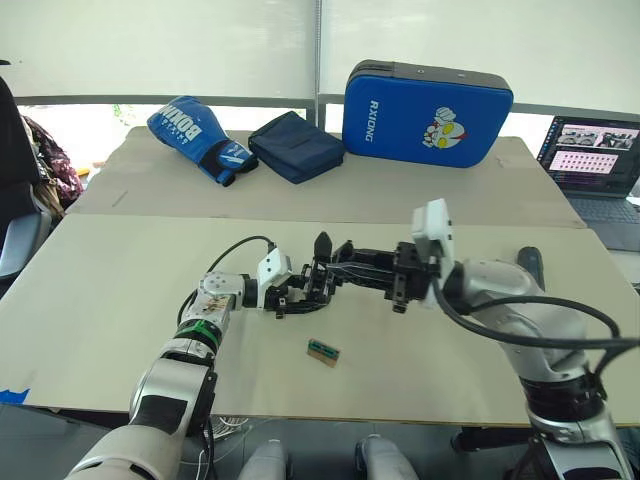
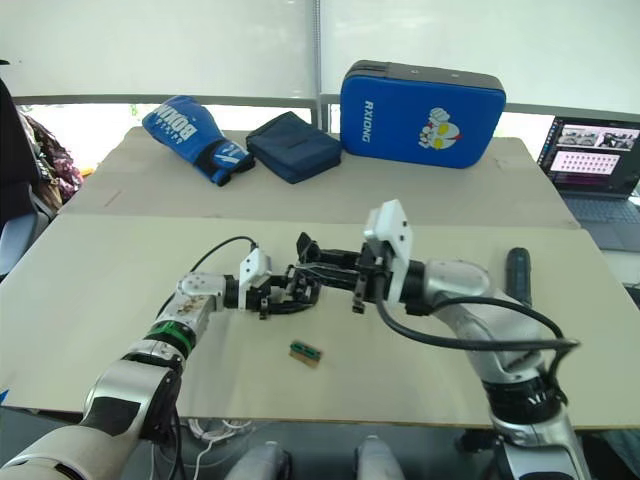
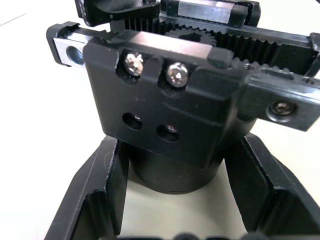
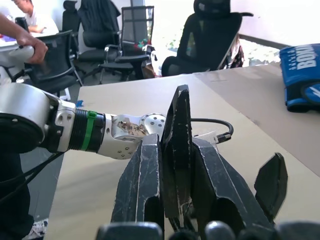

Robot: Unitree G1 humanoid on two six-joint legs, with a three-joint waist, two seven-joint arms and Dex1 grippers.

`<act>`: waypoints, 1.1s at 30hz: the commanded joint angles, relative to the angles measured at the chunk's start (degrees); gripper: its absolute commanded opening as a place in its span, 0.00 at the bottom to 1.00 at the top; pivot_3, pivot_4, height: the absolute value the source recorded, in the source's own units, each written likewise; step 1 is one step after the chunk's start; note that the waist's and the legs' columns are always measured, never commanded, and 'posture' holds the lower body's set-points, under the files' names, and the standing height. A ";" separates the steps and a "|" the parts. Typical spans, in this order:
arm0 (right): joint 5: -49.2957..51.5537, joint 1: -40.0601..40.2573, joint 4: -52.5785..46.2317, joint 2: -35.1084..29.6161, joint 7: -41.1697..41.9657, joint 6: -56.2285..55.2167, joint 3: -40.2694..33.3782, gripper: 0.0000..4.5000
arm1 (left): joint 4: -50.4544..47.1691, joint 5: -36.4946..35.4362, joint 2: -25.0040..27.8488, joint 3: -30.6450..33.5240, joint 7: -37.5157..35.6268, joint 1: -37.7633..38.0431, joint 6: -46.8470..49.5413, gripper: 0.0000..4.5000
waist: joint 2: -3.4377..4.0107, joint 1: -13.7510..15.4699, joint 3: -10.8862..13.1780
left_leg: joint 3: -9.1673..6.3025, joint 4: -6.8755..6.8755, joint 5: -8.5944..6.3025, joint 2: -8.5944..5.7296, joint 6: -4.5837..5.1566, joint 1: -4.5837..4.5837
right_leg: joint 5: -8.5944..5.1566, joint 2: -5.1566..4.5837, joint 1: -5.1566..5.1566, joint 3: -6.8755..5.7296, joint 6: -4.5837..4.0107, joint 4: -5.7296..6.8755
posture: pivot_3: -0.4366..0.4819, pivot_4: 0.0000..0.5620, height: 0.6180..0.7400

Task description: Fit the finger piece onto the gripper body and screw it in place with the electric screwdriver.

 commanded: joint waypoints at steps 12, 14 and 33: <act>-12.39 -4.42 12.08 6.92 0.58 -8.33 6.73 0.08 | -3.07 1.24 -0.22 -0.85 1.88 1.23 0.28 0.51 | 0.01 0.04 0.00 | -0.01 0.02 0.00 -0.04 0.00 0.01 | 0.00 -0.02 -0.02 0.00 0.00 0.09 | 0.48 0.27 1.00; -13.15 -4.43 12.98 7.13 0.83 -8.54 6.98 0.08 | -3.41 1.31 -0.24 -0.88 1.85 1.56 0.43 0.51 | 0.01 0.04 0.00 | -0.01 0.02 0.00 -0.03 0.00 0.02 | 0.00 -0.01 -0.02 0.00 0.00 0.12 | 0.48 0.27 1.00; -16.23 -2.95 16.52 7.05 2.88 -5.55 8.55 0.08 | -4.29 2.17 -0.01 -1.46 3.01 2.39 1.19 0.51 | 0.02 0.03 -0.02 | -0.02 0.04 0.00 -0.05 0.00 0.11 | 0.00 -0.02 0.01 0.01 0.00 0.35 | 0.48 0.27 1.00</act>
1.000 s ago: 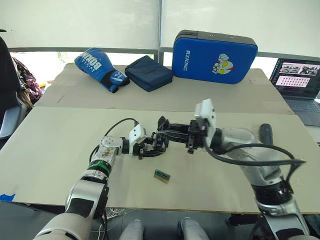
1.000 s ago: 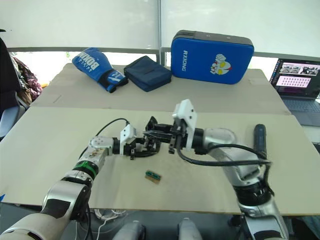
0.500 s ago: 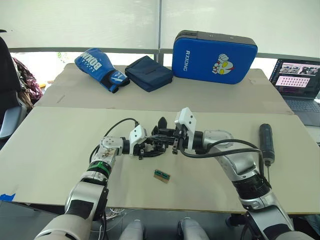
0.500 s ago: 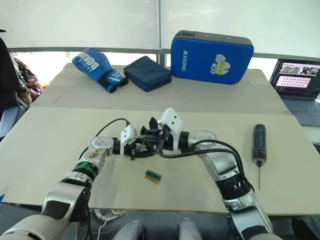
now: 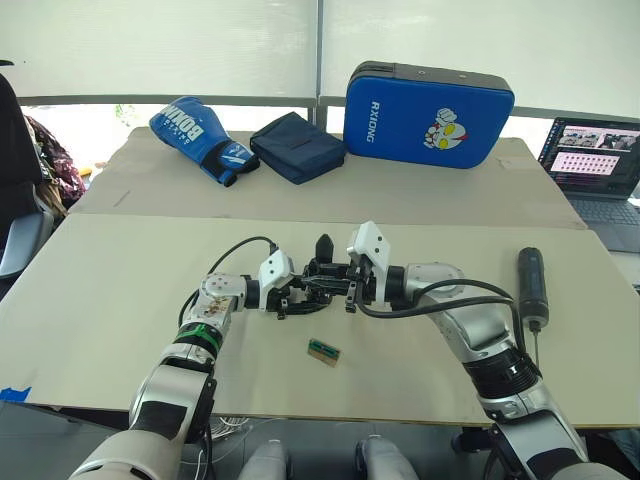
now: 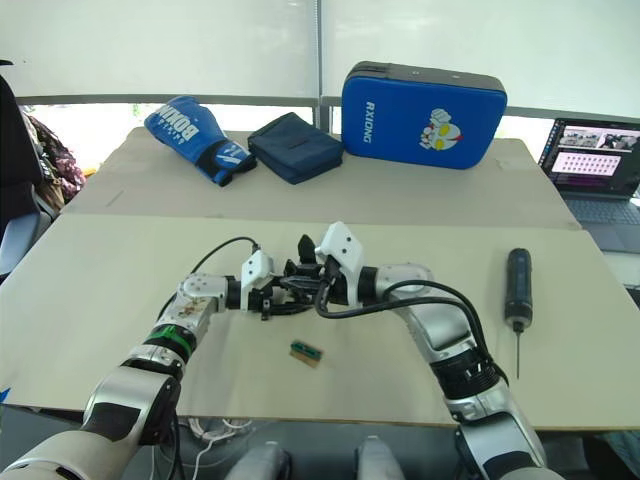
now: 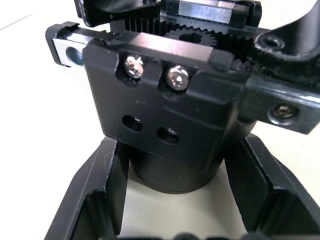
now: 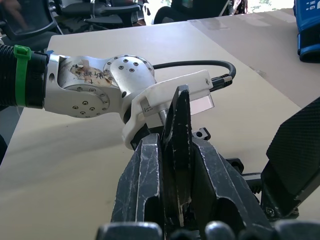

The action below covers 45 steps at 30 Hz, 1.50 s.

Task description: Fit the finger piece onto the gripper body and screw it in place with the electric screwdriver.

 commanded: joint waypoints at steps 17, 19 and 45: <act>-3.05 -2.41 8.76 -1.36 2.79 2.32 2.07 0.08 | -1.03 0.42 0.11 -0.78 -0.24 1.40 0.89 0.51 | 0.05 -0.13 -0.26 | 0.01 -0.01 0.00 0.01 0.00 0.19 | -0.01 0.01 0.11 0.02 -0.01 0.01 | 0.48 0.27 1.00; -2.97 -2.15 8.25 -1.82 3.04 3.68 2.53 0.08 | -1.08 0.40 0.09 -0.74 -0.05 1.41 1.02 0.51 | 0.06 -0.11 -0.27 | 0.01 -0.01 0.00 0.01 0.00 0.20 | -0.01 0.01 0.11 0.01 -0.01 0.01 | 0.48 0.27 1.00; -6.18 -2.45 12.56 0.19 0.26 5.26 4.42 0.08 | -2.46 0.29 0.27 -0.95 0.07 2.82 2.03 0.51 | 0.22 -0.81 -0.51 | 0.02 -0.21 -0.08 0.07 0.10 1.04 | -0.10 0.05 0.87 0.00 -0.04 -0.10 | 0.48 0.27 1.00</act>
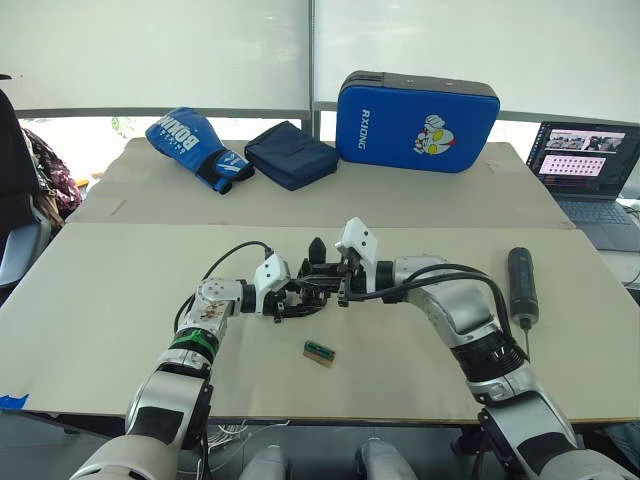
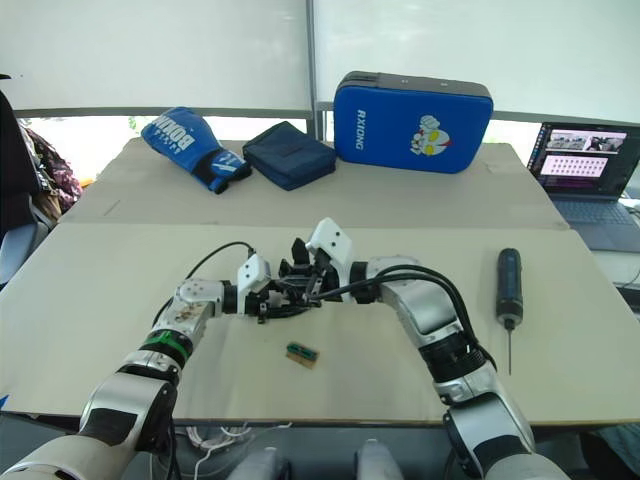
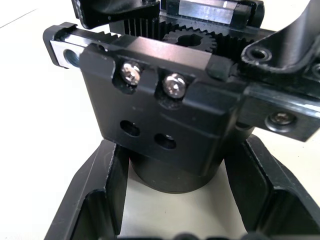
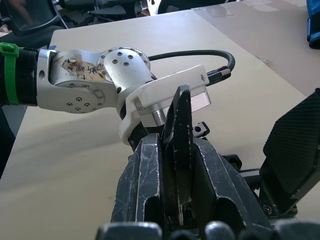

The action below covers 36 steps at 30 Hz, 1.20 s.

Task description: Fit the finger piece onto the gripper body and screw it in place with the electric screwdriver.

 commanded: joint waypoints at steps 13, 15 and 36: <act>0.51 1.62 -2.32 0.97 -1.14 -1.97 -3.27 0.44 | -1.31 -0.05 0.01 -0.65 -0.99 1.48 0.94 0.51 | -0.02 -0.24 0.03 | -0.04 -0.03 0.00 0.00 0.00 -0.10 | 0.00 -0.01 0.00 -0.03 0.00 -0.18 | 0.48 0.27 1.00; 0.39 1.80 -2.62 1.59 -0.95 -4.83 -3.67 0.60 | -1.37 -0.14 0.09 -0.68 -0.90 1.57 1.05 0.51 | -0.01 -0.38 0.05 | -0.03 -0.03 -0.01 -0.01 0.00 -0.21 | 0.01 -0.02 -0.11 -0.02 0.00 -0.22 | 0.48 0.27 1.00; 9.90 10.77 -18.58 -0.27 5.43 -15.81 -11.34 1.00 | -5.80 -3.96 3.73 2.62 -1.83 3.96 3.96 1.00 | -0.01 -0.76 0.07 | -0.05 -0.08 -0.01 0.02 0.00 -0.33 | 0.01 -0.01 -0.23 -0.03 0.01 -0.25 | 0.48 0.27 1.00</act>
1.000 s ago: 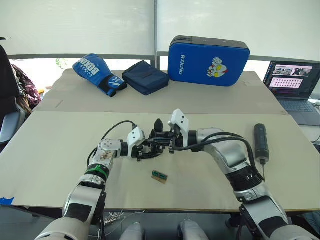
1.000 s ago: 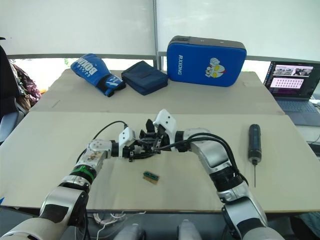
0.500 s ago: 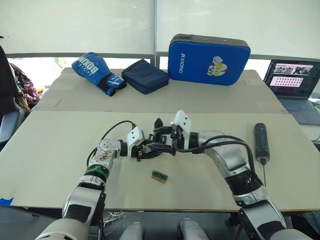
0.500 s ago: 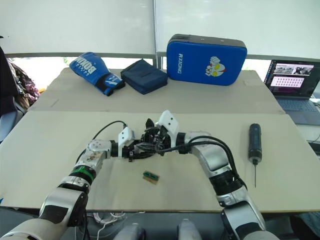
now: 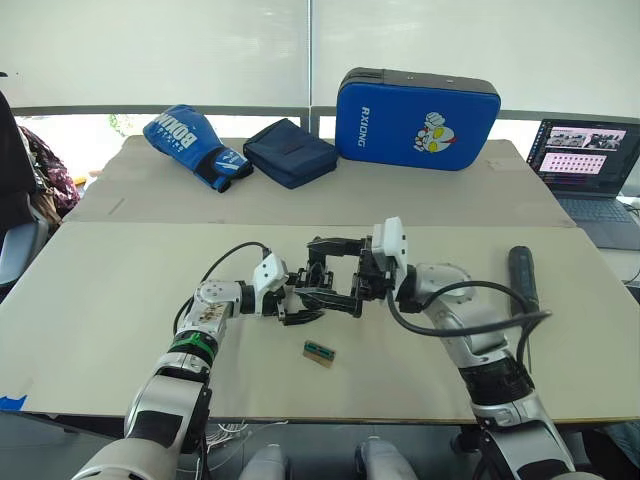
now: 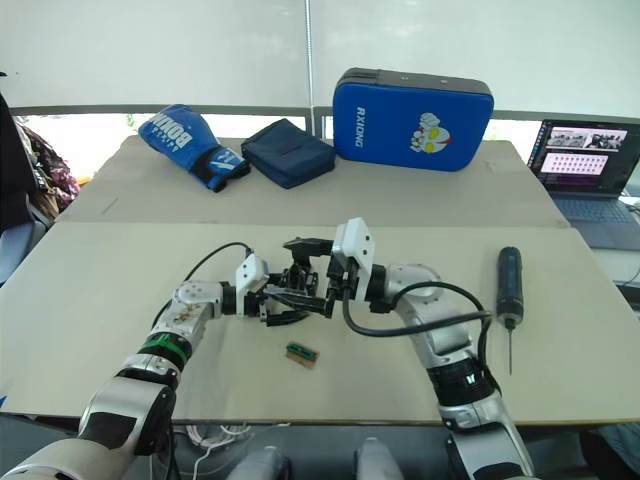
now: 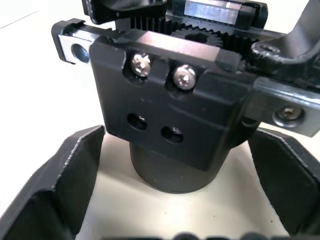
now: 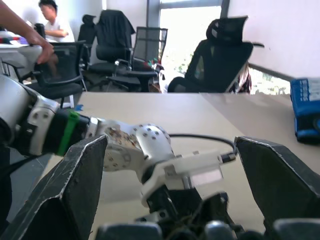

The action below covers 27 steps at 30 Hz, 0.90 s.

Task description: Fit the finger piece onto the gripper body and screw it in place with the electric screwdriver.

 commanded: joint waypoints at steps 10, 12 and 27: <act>11.46 27.58 -25.47 -14.90 -10.44 8.67 -29.22 1.00 | -18.78 -12.66 18.74 9.60 -11.46 11.98 11.82 1.00 | -0.03 0.32 0.08 | 0.00 -0.27 0.01 0.07 -0.01 -0.44 | -0.02 0.01 -0.65 0.05 -0.08 0.09 | 0.48 0.27 1.00; 11.69 35.90 -27.43 -15.24 -11.37 7.95 -35.95 1.00 | -24.78 -15.23 19.91 10.85 -12.26 14.46 12.67 1.00 | -0.03 1.01 0.09 | 0.00 -0.26 0.01 0.06 -0.01 -0.49 | -0.01 -0.03 -0.57 0.02 -0.07 -0.08 | 0.48 0.27 1.00; 11.15 66.68 -27.18 1.04 -24.67 -1.31 -58.72 1.00 | -57.53 -29.24 19.14 13.14 -5.33 23.05 26.21 1.00 | 0.09 0.69 0.09 | 0.33 -0.39 0.00 0.54 -0.02 -0.21 | -0.29 0.07 -0.42 0.29 0.19 -0.21 | 0.48 0.27 1.00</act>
